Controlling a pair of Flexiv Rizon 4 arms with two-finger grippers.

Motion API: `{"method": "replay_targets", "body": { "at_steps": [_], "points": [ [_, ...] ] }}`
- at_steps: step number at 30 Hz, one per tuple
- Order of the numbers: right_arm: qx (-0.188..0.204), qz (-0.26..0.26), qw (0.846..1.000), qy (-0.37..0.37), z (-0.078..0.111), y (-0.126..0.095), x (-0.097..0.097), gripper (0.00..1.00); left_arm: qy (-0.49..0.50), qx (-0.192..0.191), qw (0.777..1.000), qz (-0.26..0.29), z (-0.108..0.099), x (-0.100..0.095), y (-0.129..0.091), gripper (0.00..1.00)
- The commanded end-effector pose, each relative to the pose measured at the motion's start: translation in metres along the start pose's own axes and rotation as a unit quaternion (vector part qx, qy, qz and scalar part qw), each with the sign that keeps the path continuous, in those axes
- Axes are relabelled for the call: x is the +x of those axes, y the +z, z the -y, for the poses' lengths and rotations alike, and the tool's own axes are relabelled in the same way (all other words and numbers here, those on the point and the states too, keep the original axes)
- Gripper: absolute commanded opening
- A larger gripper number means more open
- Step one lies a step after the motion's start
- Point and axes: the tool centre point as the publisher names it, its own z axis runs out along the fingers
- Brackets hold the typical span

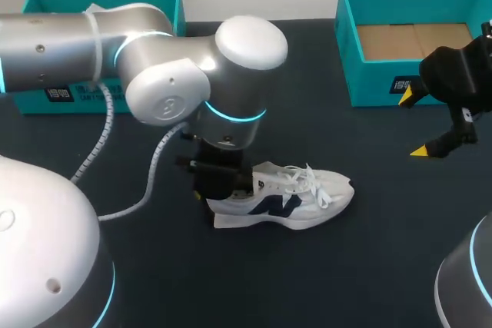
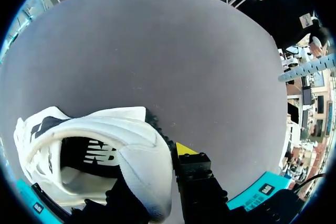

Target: Take the shoe out of the shoebox, open the shoe tongue, remove and reinsert the insole, then place the shoe into the shoebox

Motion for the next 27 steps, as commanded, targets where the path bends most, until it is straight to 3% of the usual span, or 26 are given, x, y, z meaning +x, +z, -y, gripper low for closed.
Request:
{"method": "replay_targets", "body": {
  "at_steps": [1, 7, 22, 23, 24, 27],
  "points": [
    [0.002, -0.002, 1.0, 0.0, -0.001, 0.002, -0.002, 1.0, 0.004, -0.003, 1.0, 0.026, 0.0, 0.018, -0.007, 0.0],
    [0.002, -0.002, 1.0, 0.0, -0.001, 0.002, -0.002, 1.0, 0.019, 0.005, 0.999, 0.027, 0.002, 0.025, -0.004, 0.0],
    [0.002, -0.002, 1.0, 0.0, -0.001, 0.002, -0.002, 1.0, 0.021, -0.009, 1.0, -0.001, 0.007, 0.019, 0.007, 0.0],
    [0.002, -0.002, 1.0, 0.0, -0.001, 0.002, -0.002, 1.0, 0.02, -0.01, 1.0, 0.0, 0.007, 0.019, 0.006, 0.2],
    [0.002, -0.002, 1.0, 0.0, -0.001, 0.002, -0.002, 1.0, 0.02, -0.011, 1.0, -0.001, 0.008, 0.02, 0.005, 0.31],
    [0.002, -0.002, 1.0, 0.0, -0.001, 0.002, -0.002, 1.0, 0.02, -0.01, 1.0, 0.001, 0.008, 0.02, 0.003, 0.34]
  ]
}}
